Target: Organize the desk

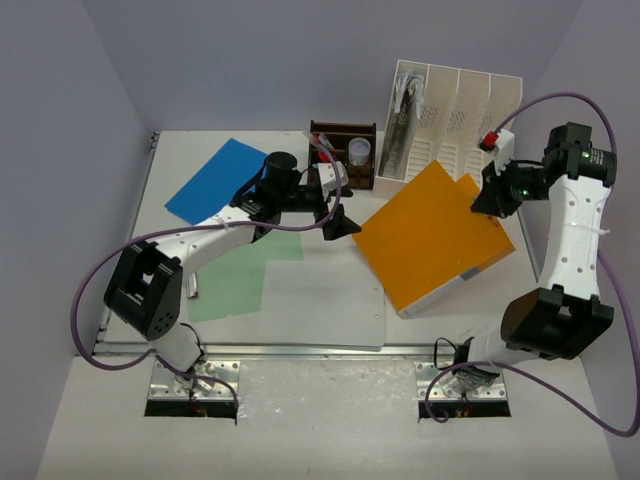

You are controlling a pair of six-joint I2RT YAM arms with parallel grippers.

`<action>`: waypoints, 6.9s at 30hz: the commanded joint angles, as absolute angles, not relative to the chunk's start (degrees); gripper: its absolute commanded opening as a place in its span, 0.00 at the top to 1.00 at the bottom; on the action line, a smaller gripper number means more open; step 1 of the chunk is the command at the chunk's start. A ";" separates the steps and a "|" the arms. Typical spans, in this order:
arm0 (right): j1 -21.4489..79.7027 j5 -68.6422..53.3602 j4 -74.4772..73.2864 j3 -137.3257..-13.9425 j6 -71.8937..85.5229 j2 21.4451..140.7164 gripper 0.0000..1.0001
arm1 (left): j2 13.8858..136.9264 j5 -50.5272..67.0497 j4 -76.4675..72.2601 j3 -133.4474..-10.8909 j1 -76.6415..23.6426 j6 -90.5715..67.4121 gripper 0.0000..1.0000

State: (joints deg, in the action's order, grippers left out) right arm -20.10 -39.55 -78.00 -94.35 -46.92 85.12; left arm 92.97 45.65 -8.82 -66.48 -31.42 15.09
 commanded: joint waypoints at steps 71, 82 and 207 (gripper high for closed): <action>6.49 -28.40 -40.68 -82.88 -23.79 62.49 0.01 | 94.47 65.30 -12.75 -67.05 -28.20 22.95 1.00; -8.81 -40.45 -55.44 -78.34 -17.70 62.26 0.01 | 88.24 63.29 -15.50 -60.01 -26.77 25.76 1.00; -13.45 5.33 6.37 -87.53 9.72 84.25 1.00 | 70.88 24.52 -10.61 -53.28 -10.77 -3.05 0.00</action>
State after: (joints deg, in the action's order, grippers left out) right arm -13.43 4.90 1.20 -87.44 7.50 83.72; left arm 70.86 24.05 -7.45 -53.59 -11.90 -3.27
